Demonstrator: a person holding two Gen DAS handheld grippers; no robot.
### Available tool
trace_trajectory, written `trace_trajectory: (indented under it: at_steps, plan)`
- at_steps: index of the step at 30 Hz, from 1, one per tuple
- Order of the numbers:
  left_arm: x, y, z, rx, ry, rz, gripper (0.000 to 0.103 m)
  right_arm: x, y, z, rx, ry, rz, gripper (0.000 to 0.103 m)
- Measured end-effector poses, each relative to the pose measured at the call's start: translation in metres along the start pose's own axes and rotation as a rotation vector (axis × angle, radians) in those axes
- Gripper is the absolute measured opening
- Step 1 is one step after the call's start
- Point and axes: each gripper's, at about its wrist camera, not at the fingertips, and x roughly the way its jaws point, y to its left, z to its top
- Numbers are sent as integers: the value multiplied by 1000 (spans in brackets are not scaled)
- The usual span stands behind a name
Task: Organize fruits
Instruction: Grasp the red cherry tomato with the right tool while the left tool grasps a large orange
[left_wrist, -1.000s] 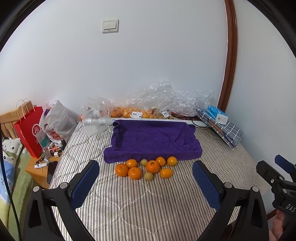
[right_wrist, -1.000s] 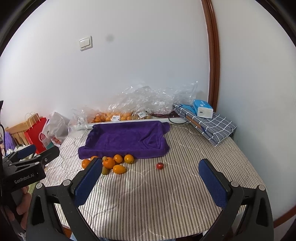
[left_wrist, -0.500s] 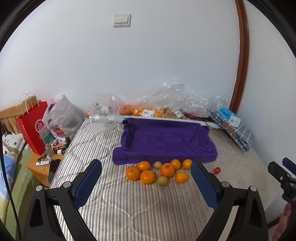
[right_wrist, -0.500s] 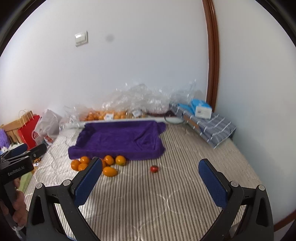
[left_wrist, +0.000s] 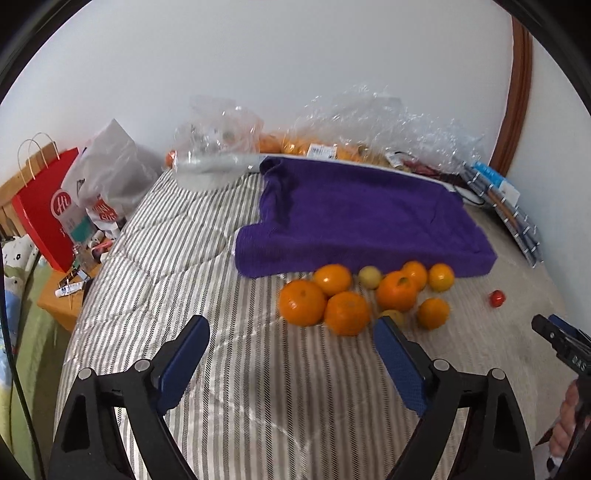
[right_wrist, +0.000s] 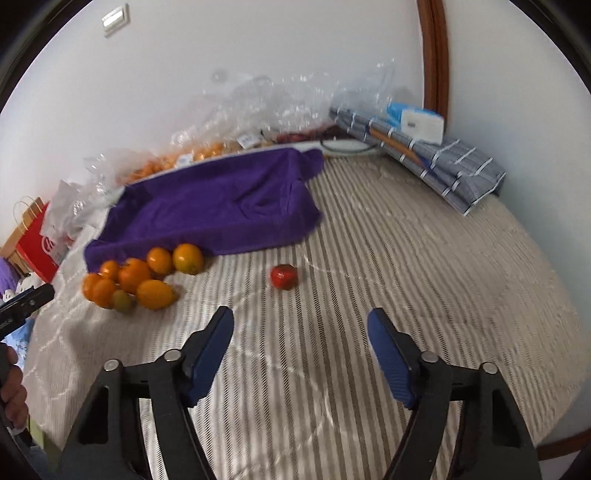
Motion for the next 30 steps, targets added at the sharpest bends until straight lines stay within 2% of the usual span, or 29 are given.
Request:
trace_trajectory:
  at_steps: [5,8,10,14,21,22,28,30]
  plan:
    - [22,11,-4,-27,37,-36,90,38,-5,3,37,50,27,66]
    - [33,14,-5,-25,41,-34,90,56,-1,9,21,54,7,64]
    - [37,16,-6,-26,43,-34,90,67,1,12,14,67,5,57]
    - [42,20,-6,-30,43,-40,90,78,6,18,-14,62,-15,54]
    - [46,22,-4,-30,37,-71,89,82,15,21,-64,54,-25,27]
    - [46,22,-4,-27,33,-75,89,82,15,21,-67,55,-13,25]
    - [50,21,0,-41,48,-143,82,80,16,19,-65,49,4,25]
    - [53,21,4,-48,51,-140,79,78,17,18,-68,43,7,25]
